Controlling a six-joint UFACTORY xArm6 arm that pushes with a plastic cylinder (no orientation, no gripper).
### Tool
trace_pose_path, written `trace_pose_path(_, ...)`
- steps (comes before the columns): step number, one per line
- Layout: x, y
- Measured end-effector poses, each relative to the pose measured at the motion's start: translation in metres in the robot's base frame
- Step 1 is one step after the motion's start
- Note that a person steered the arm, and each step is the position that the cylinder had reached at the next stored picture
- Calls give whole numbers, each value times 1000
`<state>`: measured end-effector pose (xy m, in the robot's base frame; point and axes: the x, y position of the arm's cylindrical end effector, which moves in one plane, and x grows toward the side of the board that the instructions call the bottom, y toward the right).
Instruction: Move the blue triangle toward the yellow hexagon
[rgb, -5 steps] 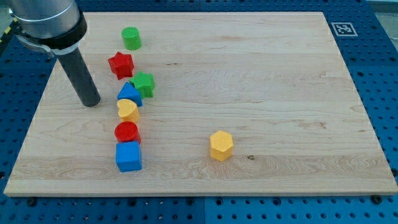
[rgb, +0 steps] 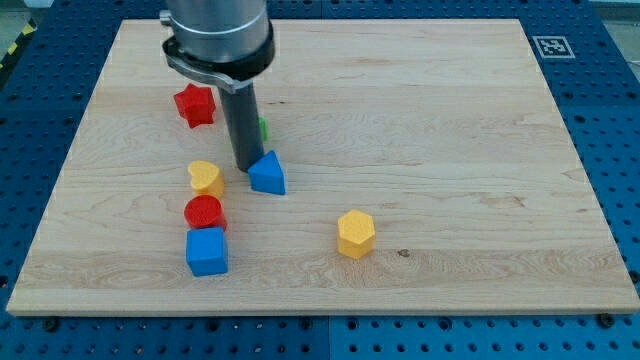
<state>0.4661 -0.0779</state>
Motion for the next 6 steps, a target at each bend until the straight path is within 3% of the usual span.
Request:
trace_pose_path(5, 42, 99)
trace_pose_path(6, 19, 98)
